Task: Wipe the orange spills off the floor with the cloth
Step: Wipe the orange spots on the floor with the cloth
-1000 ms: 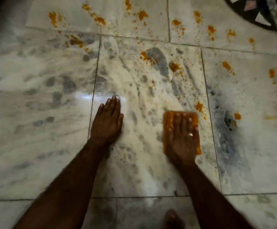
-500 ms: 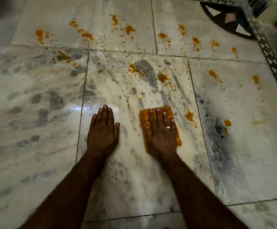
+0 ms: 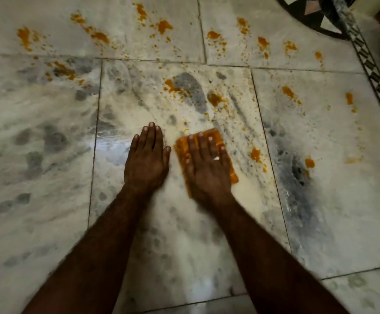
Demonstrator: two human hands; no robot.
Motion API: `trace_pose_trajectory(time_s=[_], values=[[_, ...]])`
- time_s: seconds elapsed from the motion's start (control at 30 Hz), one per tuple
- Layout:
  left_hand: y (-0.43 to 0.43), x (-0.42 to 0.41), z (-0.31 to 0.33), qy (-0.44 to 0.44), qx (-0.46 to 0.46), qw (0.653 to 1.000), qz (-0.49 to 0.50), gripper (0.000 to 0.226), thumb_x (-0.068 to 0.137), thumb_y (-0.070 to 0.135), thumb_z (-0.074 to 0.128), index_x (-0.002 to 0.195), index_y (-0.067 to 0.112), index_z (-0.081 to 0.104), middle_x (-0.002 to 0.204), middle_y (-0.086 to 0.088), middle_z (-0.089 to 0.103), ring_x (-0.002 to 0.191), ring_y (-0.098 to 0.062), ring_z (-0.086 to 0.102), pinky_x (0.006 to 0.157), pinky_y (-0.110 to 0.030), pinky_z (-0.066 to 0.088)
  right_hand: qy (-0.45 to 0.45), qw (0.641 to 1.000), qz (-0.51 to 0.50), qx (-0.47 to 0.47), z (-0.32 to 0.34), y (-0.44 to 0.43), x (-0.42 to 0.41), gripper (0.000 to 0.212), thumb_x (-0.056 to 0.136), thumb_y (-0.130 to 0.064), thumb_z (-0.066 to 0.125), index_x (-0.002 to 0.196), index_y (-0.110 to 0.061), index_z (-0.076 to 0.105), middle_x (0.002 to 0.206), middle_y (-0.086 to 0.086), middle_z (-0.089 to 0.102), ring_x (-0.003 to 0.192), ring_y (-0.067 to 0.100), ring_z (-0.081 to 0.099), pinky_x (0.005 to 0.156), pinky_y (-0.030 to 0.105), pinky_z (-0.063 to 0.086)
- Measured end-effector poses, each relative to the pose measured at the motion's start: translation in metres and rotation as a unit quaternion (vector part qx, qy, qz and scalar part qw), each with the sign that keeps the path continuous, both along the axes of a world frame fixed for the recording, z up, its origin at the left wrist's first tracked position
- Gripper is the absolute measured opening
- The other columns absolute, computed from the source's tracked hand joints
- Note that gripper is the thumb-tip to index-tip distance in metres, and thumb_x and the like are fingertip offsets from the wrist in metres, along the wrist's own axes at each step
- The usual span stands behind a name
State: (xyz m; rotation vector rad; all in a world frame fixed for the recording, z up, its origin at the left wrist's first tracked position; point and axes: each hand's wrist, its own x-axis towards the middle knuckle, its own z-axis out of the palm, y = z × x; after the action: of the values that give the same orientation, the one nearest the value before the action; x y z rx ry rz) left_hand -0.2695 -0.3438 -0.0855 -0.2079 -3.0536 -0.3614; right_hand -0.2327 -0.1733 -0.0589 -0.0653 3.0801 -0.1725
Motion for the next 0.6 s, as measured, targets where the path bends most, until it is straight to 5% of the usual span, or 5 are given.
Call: trace_pose_trajectory(time_s=[0.1,0.23,0.33,0.47,0.6], values=[[0.003,0.001,0.003,-0.005,0.001,1.0,0.009,0.066,0.102,0.04,0.022,0.155,0.001,0.029,0.162,-0.018,0.028,0.15,-0.031,0.028,0.123,-0.046,0.017,-0.028,0.996,-0.077,0.016,0.001,0.059,-0.013,0.068,0.1,-0.05,0.007,0.165,-0.028,0.009,0.172,0.001,0.01,0.159,0.024,0.009,0.127,0.05,0.008],[0.005,0.002,0.003,-0.005,-0.011,1.0,0.021,0.064,0.103,0.038,0.024,0.155,0.001,0.028,0.163,-0.018,0.027,0.151,-0.03,0.027,0.124,-0.046,0.017,0.013,0.982,-0.189,0.013,0.001,0.067,0.048,0.066,0.102,-0.042,0.019,0.164,-0.018,0.016,0.17,0.01,0.019,0.157,0.03,0.019,0.125,0.056,0.018],[0.005,0.003,0.002,-0.009,-0.015,1.0,0.023,0.063,0.104,0.038,0.024,0.156,0.002,0.026,0.164,-0.017,0.025,0.152,-0.029,0.025,0.125,-0.045,0.015,0.017,0.993,-0.116,-0.012,-0.001,0.01,0.066,0.066,0.101,-0.04,0.028,0.162,-0.017,0.025,0.168,0.012,0.026,0.155,0.033,0.023,0.123,0.058,0.02],[0.003,0.002,0.004,-0.004,-0.015,0.999,0.031,0.062,0.103,0.035,0.025,0.155,0.002,0.029,0.163,-0.017,0.028,0.151,-0.029,0.028,0.124,-0.043,0.014,0.044,0.998,0.017,-0.031,-0.004,-0.03,-0.019,0.06,0.104,-0.043,0.027,0.16,-0.024,0.032,0.168,0.006,0.029,0.155,0.03,0.024,0.124,0.055,0.021],[0.003,0.002,0.006,-0.005,-0.019,0.999,0.032,0.063,0.102,0.034,0.025,0.154,0.001,0.031,0.162,-0.017,0.03,0.149,-0.03,0.031,0.123,-0.043,0.015,0.011,1.0,-0.017,0.003,-0.002,0.015,-0.086,0.062,0.104,-0.045,0.021,0.162,-0.026,0.025,0.169,0.005,0.025,0.155,0.029,0.024,0.125,0.053,0.017]])
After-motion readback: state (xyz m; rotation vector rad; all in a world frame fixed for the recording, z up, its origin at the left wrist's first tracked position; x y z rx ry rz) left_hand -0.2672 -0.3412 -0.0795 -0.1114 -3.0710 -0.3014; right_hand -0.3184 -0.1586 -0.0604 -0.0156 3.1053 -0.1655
